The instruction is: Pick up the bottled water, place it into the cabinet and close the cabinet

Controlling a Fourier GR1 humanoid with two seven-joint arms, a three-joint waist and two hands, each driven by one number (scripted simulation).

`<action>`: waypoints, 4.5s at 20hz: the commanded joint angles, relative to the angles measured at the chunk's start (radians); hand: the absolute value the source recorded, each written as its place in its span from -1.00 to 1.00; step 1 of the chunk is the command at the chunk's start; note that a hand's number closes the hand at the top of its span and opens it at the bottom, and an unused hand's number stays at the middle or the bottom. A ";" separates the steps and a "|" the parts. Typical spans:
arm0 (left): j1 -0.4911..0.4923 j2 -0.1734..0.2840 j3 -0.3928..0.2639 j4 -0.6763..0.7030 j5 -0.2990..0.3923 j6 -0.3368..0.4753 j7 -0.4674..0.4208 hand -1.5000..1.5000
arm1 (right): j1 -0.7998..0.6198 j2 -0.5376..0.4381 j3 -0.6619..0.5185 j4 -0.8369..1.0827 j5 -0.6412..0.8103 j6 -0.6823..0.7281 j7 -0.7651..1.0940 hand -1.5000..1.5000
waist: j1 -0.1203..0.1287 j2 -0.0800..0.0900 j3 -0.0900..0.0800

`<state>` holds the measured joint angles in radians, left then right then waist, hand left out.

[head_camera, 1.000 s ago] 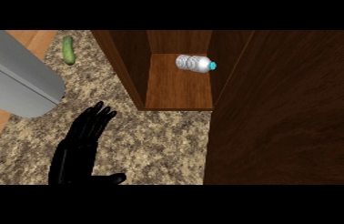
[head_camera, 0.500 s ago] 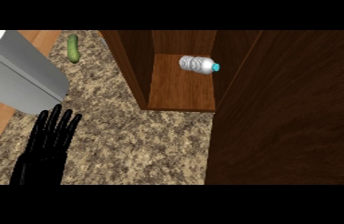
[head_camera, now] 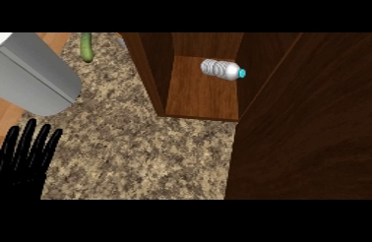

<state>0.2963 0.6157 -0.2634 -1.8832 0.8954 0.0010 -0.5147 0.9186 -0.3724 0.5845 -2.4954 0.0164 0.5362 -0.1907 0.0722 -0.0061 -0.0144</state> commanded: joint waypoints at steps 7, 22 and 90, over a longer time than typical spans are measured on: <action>0.033 0.076 0.058 -0.005 0.050 -0.119 0.011 -1.00 | -0.148 -0.001 0.215 -0.067 0.033 0.015 0.152 1.00 | 0.083 0.026 -0.003; 0.017 0.135 0.076 -0.004 0.074 -0.205 0.041 -1.00 | -0.454 -0.070 0.124 -0.013 0.039 0.032 0.254 -1.00 | 0.200 0.041 -0.014; 0.026 0.165 0.206 0.139 0.149 -0.348 0.019 -1.00 | -1.889 0.372 -0.340 1.237 -0.144 -0.538 0.687 1.00 | 0.129 0.044 0.010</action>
<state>0.3089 0.7814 -0.0637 -1.7433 1.0478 -0.3310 -0.4875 -0.8406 -0.0033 0.3072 -1.4179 -0.1565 0.0959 0.5548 0.2070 0.0339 -0.0051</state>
